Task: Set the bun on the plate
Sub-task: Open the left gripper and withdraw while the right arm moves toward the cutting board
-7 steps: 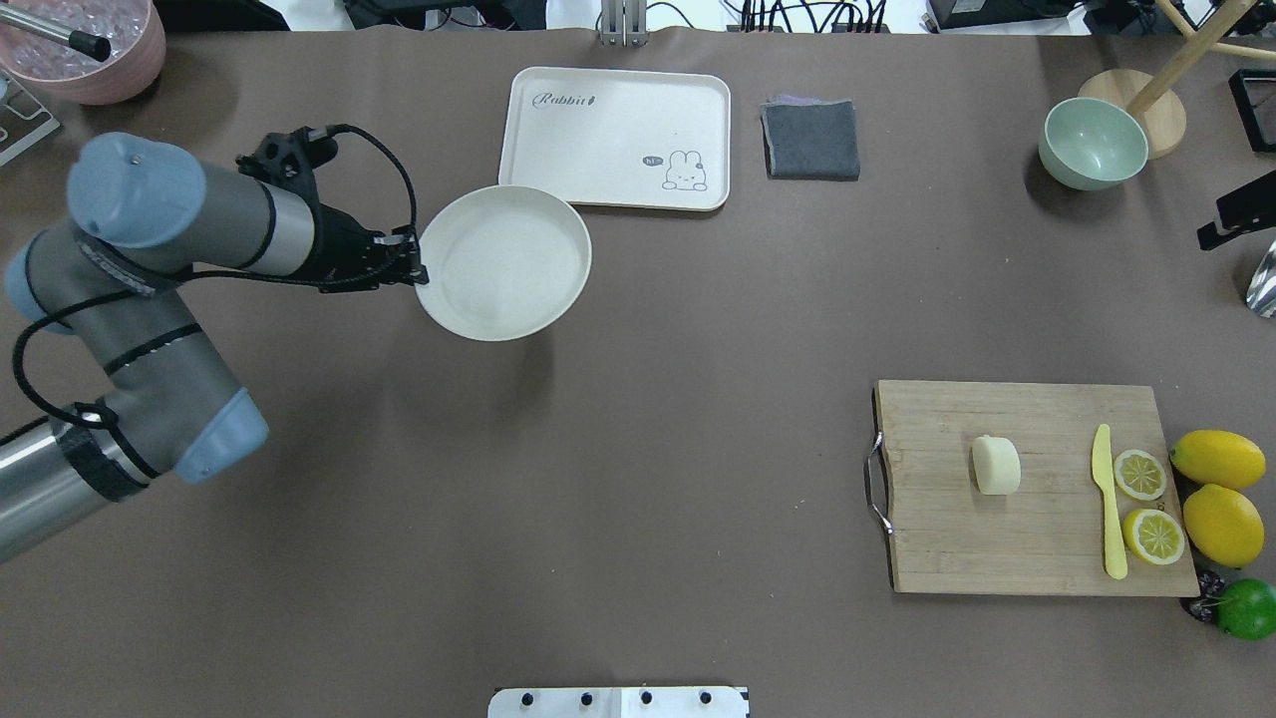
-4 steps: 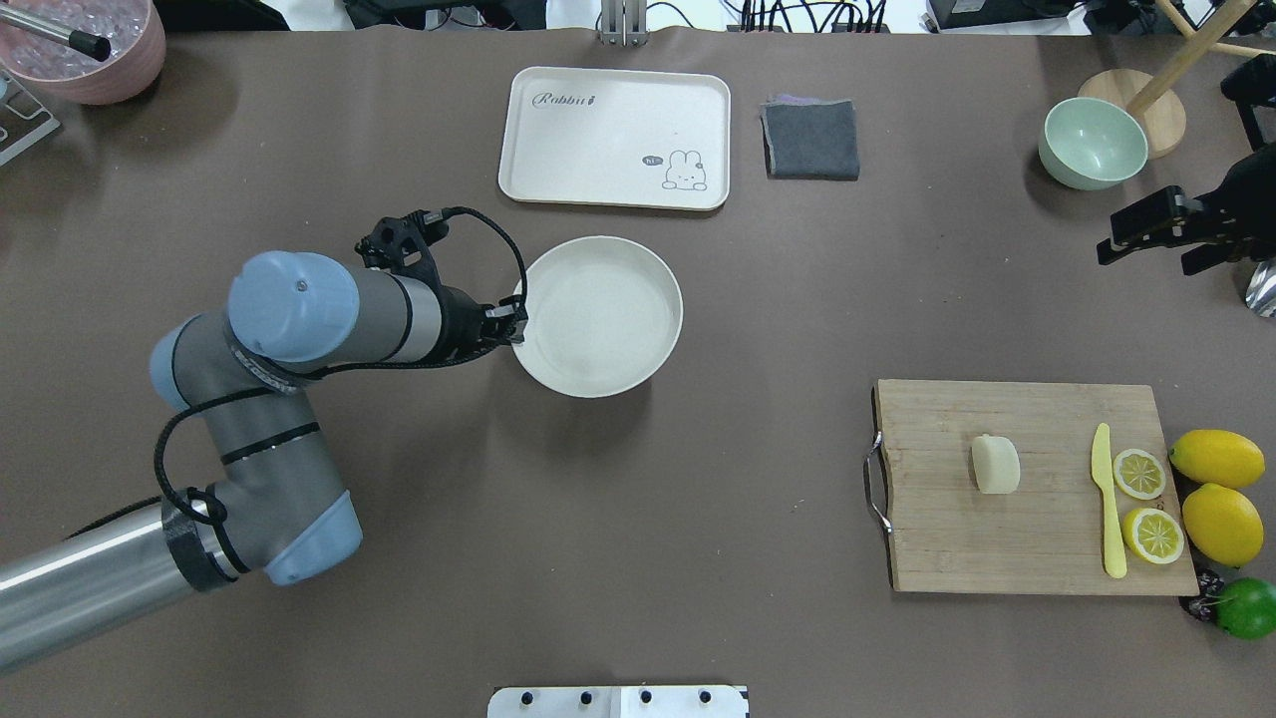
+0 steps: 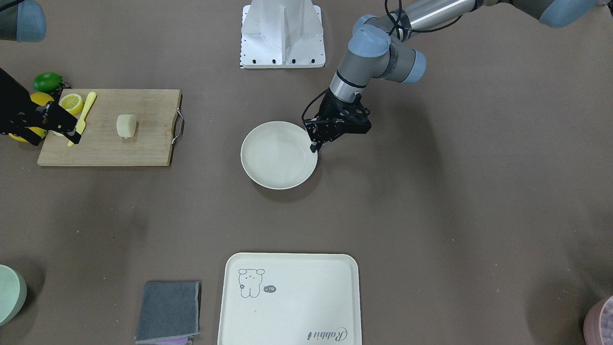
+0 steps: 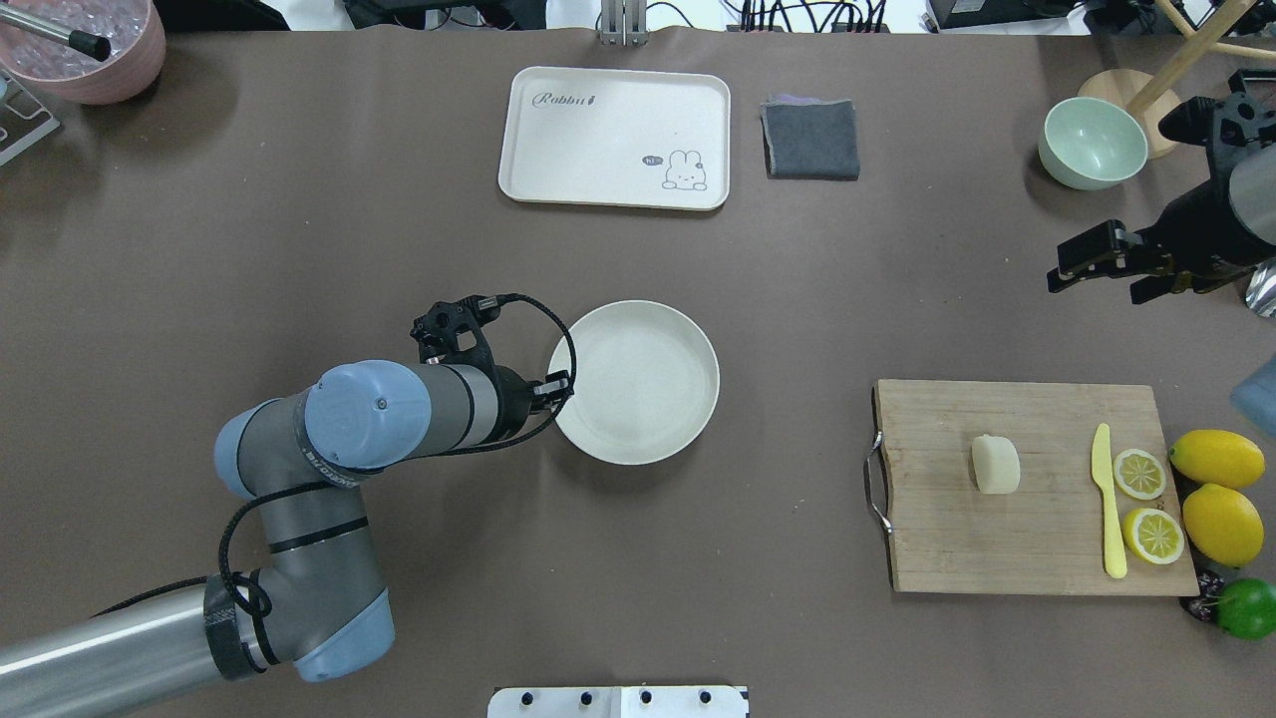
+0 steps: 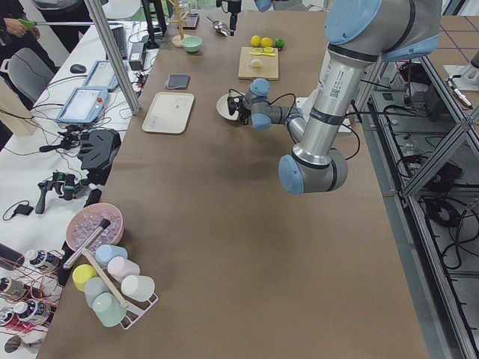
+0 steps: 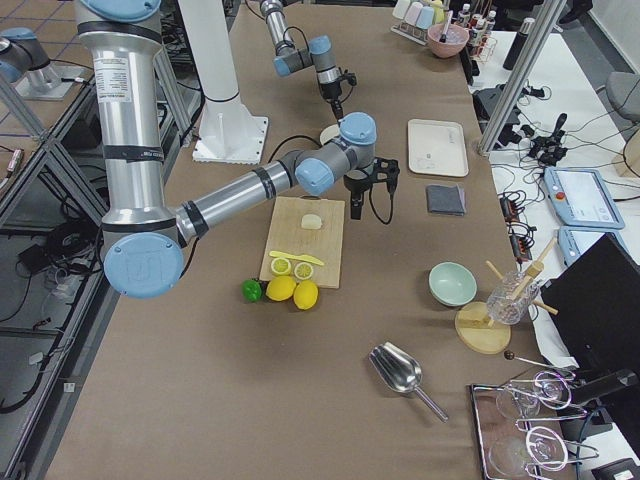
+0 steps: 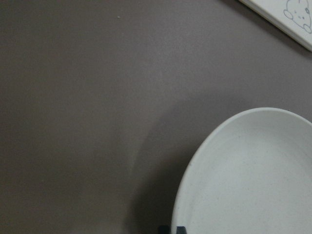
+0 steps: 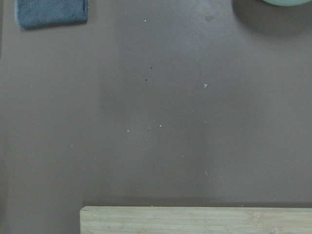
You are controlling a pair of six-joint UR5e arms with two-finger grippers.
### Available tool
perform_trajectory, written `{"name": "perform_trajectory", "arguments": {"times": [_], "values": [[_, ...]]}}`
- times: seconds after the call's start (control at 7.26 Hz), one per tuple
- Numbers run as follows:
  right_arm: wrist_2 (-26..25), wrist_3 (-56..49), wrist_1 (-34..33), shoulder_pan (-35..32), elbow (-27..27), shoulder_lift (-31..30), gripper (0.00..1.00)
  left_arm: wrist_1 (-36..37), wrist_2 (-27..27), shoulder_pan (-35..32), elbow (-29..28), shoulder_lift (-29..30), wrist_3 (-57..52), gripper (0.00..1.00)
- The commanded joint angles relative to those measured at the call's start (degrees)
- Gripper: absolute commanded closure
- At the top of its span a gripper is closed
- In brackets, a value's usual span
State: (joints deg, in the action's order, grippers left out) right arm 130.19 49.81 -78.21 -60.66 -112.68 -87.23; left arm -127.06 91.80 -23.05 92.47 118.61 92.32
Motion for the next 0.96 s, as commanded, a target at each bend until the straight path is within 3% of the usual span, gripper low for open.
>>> {"name": "perform_trajectory", "arguments": {"times": [0.0,0.28,0.55,0.83], "values": [[0.0,0.2,0.1,1.0,-0.1,-0.6,0.00,5.9,-0.3,0.4,3.0,-0.1,-0.4,0.02],[0.1,1.4,0.2,1.9,-0.2,-0.7,0.00,12.1,-0.3,0.4,7.1,-0.5,-0.7,0.02],[-0.8,3.9,0.4,4.7,-0.3,-0.8,0.00,12.3,0.0,-0.1,8.1,-0.7,-3.2,0.02],[-6.8,9.1,4.8,11.2,-0.2,-1.9,0.00,12.3,-0.3,-1.8,8.2,-1.4,-6.9,0.02]]}}
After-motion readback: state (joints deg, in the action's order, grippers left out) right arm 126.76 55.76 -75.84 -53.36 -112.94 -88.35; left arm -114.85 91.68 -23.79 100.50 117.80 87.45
